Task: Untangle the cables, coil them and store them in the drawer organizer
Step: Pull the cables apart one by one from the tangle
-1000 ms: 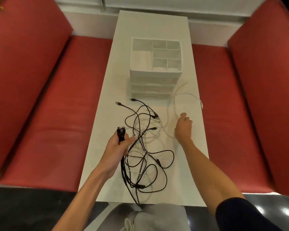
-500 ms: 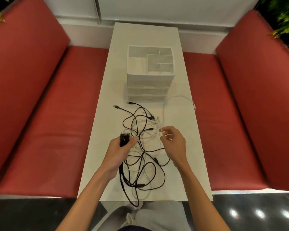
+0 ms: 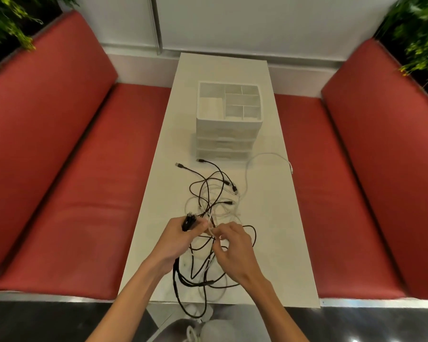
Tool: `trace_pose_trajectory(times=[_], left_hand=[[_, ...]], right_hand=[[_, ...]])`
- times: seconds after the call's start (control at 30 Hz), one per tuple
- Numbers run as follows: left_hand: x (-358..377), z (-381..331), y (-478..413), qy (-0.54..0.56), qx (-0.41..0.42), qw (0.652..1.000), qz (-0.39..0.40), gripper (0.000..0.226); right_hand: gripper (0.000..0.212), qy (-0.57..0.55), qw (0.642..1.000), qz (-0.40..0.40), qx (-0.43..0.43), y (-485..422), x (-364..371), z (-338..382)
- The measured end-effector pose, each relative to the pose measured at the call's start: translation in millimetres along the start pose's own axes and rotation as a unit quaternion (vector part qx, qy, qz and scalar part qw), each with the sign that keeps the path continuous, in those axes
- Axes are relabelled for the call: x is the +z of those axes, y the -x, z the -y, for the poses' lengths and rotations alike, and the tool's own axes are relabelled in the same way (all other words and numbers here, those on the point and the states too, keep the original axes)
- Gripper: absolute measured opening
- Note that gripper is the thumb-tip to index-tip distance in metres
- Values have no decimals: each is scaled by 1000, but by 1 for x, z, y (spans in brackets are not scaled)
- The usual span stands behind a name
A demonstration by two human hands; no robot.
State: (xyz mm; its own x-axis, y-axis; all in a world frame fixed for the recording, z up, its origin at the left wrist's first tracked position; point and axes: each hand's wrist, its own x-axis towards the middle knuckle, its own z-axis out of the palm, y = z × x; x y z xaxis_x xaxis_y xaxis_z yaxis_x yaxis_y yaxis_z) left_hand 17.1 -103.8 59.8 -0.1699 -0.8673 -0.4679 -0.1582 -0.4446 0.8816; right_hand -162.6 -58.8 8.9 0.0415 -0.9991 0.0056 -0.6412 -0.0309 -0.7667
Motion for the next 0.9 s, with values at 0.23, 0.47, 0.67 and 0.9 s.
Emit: trace_pose_trajectory(times=[0.23,0.47,0.67,0.9], left_hand=[[-4,0,15,-44,51,998,16,18],[-10,7,32,-82,62,994,38,16],[-23,24,43,-111,37,992,38,13],[-30,15,38,-39,24,997,-69,15]], right_hand=[[49,-434,871,75,218,-39,-17,32],[40,-599,720,-72,345,-86,-45,50],[26,-549,785,-103,269,-99,-74,69],[23,-415,905,-12,94,-75,-73,107]])
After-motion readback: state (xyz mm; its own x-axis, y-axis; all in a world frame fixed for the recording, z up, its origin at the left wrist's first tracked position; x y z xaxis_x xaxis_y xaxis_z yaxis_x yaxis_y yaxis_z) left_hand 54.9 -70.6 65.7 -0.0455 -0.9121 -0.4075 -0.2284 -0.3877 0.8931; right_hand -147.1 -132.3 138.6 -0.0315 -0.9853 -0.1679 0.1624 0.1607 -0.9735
